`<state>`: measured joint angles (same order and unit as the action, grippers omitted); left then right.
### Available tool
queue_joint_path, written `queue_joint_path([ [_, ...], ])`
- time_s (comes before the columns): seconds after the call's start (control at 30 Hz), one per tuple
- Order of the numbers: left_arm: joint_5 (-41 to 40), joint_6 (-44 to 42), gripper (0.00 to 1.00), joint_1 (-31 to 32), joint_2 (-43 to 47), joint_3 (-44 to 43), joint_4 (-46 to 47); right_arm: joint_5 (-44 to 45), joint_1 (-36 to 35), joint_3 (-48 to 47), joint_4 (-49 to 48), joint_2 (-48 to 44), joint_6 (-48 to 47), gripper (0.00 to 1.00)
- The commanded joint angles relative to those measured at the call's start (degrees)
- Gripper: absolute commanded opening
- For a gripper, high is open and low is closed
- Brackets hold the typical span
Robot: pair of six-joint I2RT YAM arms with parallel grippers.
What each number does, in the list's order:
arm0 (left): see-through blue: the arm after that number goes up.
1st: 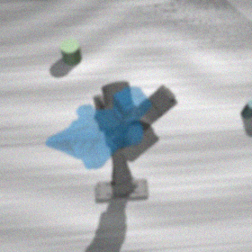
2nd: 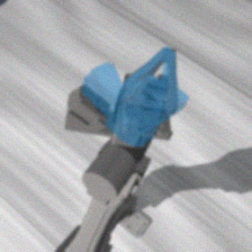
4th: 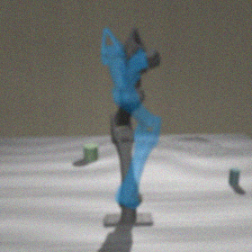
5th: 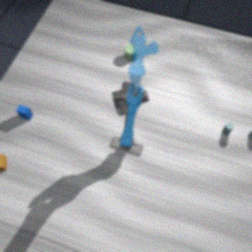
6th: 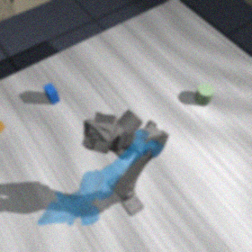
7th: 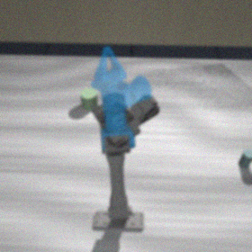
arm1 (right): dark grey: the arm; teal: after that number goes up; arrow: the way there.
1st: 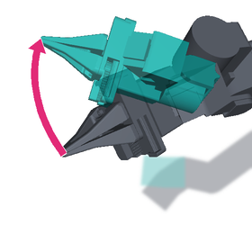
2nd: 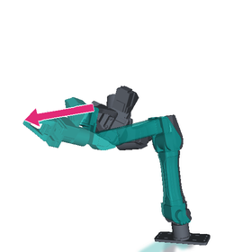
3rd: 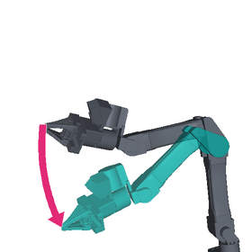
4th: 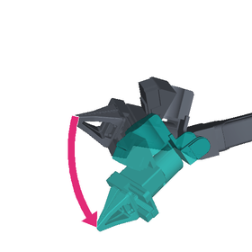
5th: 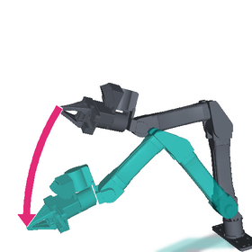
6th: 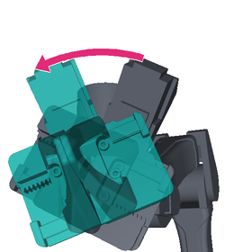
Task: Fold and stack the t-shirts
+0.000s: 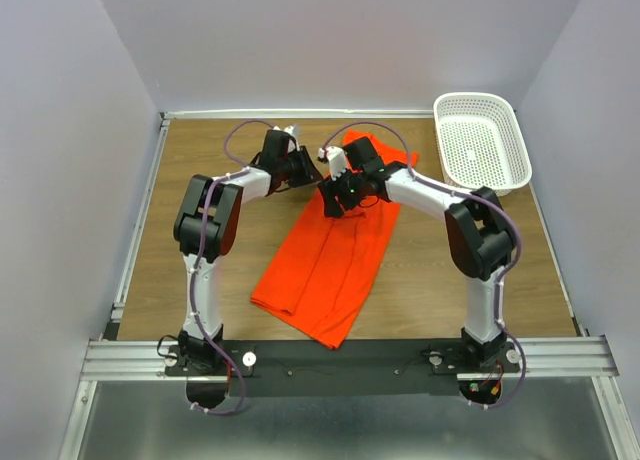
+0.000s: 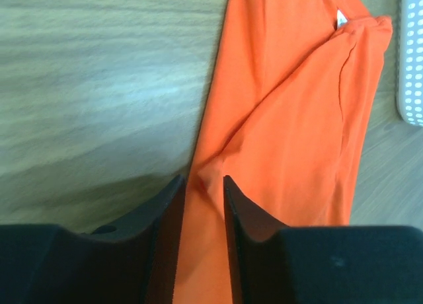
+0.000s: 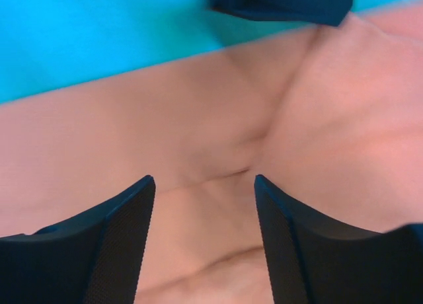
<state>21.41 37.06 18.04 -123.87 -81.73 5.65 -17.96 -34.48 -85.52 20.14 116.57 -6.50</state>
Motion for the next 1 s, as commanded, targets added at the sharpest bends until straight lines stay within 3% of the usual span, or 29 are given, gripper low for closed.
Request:
queue_joint_path([
  [0.0, -2.16, -2.86, 0.42, -1.69, 7.49, 4.46, 3.14, -16.89, 1.68, 1.92, 2.0, -10.12, -10.51, 0.71],
  [0.03, -2.86, -4.78, 0.5, -1.87, 10.55, 5.35, 3.23, -19.46, 2.48, 4.19, 2.01, -14.49, -11.94, 0.72],
  [0.13, -6.28, -7.43, 0.6, -2.4, 16.28, 10.6, 3.4, -26.32, 5.55, 8.42, 2.18, -21.45, -16.86, 0.73],
  [0.2, -8.66, -9.98, 0.66, -2.49, 22.52, 14.65, 2.79, -23.64, 6.61, 13.26, 2.01, -27.79, -18.28, 0.75],
  [0.3, -11.3, -11.48, 0.67, -2.49, 29.9, 18.26, -0.9, -8.62, 9.15, 17.13, -0.45, -30.0, -6.37, 0.68],
  [0.33, -11.3, -11.31, 0.67, -2.49, 31.05, 20.28, -1.16, -6.59, 13.78, 17.57, -0.54, -29.48, -3.2, 0.68],
  [0.4, -8.94, -12.44, 0.68, -2.49, 31.42, 20.13, -2.22, -12.07, 20.03, 19.67, -0.63, -28.25, 1.56, 0.67],
  [0.43, -7.54, -13.32, 0.68, -2.57, 30.2, 17.43, -3.01, -16.8, 24.94, 20.21, -0.8, -27.9, 2.1, 0.67],
  [0.57, 4.15, -18.41, 0.66, -1.7, 16.7, 5.04, -6.94, -22.38, 28.41, 21.62, -0.63, -29.03, 2.99, 0.69],
  [0.73, 6.54, -23.52, 0.65, -1.08, 1.21, -13.15, -13.03, -26.16, 29.03, 23.63, -0.63, -32.46, 1.23, 0.76],
  [0.97, 10.67, -22.91, 0.65, 0.5, -12.33, -28.29, -17.24, -31.44, 32.37, 23.99, -0.63, -32.64, 0.61, 0.77],
])
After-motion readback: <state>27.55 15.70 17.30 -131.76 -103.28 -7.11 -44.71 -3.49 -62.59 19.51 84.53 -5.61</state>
